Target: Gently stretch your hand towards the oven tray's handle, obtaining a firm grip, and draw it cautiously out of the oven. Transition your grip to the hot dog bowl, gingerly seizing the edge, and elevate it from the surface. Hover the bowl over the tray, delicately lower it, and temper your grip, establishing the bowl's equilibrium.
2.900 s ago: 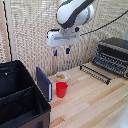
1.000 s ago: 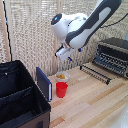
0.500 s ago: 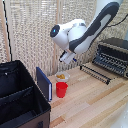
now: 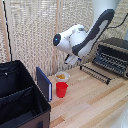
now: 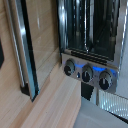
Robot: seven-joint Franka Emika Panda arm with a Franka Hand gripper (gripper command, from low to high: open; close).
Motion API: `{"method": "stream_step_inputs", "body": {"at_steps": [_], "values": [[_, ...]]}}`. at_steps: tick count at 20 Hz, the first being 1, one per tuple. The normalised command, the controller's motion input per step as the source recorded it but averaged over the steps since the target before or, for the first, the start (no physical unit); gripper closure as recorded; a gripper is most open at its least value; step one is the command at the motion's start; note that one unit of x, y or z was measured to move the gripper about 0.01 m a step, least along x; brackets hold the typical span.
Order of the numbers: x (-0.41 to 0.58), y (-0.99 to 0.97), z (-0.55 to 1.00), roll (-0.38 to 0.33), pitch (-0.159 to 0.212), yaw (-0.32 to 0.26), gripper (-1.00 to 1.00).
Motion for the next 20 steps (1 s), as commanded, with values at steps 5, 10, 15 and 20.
{"method": "stream_step_inputs", "body": {"at_steps": [5, 10, 15, 20], "values": [[0.191, -0.63, -0.07, -0.072, 0.018, 0.000, -1.00], [0.185, -0.66, -0.06, -0.084, 0.041, 0.008, -1.00], [0.056, -0.63, -0.05, -0.142, 0.026, 0.007, -1.00], [-0.002, -0.63, -0.04, -0.175, 0.001, 0.029, -1.00]]}}
